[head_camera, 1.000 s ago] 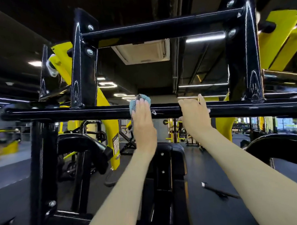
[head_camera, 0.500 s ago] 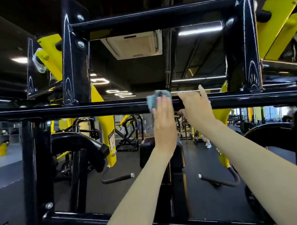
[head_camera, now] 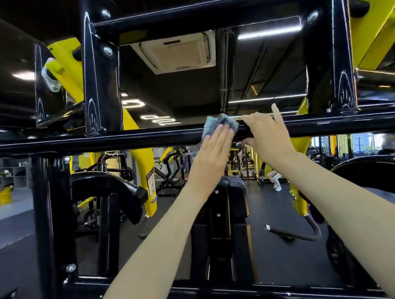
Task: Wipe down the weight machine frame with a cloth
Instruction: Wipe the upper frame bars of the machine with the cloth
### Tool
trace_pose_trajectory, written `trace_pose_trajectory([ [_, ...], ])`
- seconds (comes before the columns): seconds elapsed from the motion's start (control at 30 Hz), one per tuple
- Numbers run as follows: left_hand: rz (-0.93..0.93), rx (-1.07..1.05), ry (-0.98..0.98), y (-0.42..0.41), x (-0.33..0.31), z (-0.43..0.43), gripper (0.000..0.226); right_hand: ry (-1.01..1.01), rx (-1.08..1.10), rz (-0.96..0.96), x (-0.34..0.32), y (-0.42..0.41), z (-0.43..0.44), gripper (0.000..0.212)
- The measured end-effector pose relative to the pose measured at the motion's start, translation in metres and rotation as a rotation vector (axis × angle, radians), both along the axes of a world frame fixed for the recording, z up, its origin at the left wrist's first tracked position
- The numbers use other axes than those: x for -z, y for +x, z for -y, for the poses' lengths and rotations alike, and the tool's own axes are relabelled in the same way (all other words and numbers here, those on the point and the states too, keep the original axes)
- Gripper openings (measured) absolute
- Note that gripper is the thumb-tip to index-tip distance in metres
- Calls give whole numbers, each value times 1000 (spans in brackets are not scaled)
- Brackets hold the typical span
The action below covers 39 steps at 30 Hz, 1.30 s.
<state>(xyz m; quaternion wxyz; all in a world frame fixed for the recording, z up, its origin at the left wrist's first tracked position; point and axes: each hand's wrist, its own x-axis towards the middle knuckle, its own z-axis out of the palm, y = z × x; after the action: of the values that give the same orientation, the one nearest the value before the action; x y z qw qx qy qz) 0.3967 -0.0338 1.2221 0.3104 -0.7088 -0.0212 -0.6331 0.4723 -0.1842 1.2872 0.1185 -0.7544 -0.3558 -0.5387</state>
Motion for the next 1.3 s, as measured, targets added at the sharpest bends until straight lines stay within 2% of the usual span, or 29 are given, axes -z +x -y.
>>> trace_pose_trajectory([
  [0.1,148,-44,-154,-19,8,-30,71,-30,10,-34,-1,-1,1,48],
  [0.17,277,1,-276,-7,10,-19,73,-24,21,-27,-2,0,0,48],
  [0.2,276,23,-319,3,9,-6,74,-21,24,-29,-2,2,-1,49],
  [0.27,210,49,-267,16,8,20,70,-10,16,-22,-1,3,-1,47],
  [0.3,142,30,-181,18,9,25,65,-4,12,-8,0,4,0,44],
  [0.4,4,-79,-84,-4,4,1,59,-6,9,-4,0,2,2,47],
  [0.5,98,-90,-209,-20,10,-28,66,-17,-32,-35,0,-2,2,54],
  [0.57,165,-39,-280,-12,11,-18,72,-9,-39,-42,1,-2,1,56],
  [0.7,32,4,-93,9,5,20,64,-3,-41,-32,0,-3,0,52],
  [0.8,-68,-113,22,-7,1,-4,65,-7,-42,-27,1,-3,1,53],
  [0.87,-86,-154,39,-23,1,-32,71,-29,-37,-44,0,-4,2,57],
  [0.93,-64,-147,34,-32,4,-50,65,-48,-33,-61,0,-5,3,59],
  [1.13,-91,-136,106,-5,-7,-10,57,-41,-11,-25,-1,-6,3,58],
  [1.3,-188,-234,88,-43,-13,-39,74,-44,-7,-68,-2,-8,4,62],
])
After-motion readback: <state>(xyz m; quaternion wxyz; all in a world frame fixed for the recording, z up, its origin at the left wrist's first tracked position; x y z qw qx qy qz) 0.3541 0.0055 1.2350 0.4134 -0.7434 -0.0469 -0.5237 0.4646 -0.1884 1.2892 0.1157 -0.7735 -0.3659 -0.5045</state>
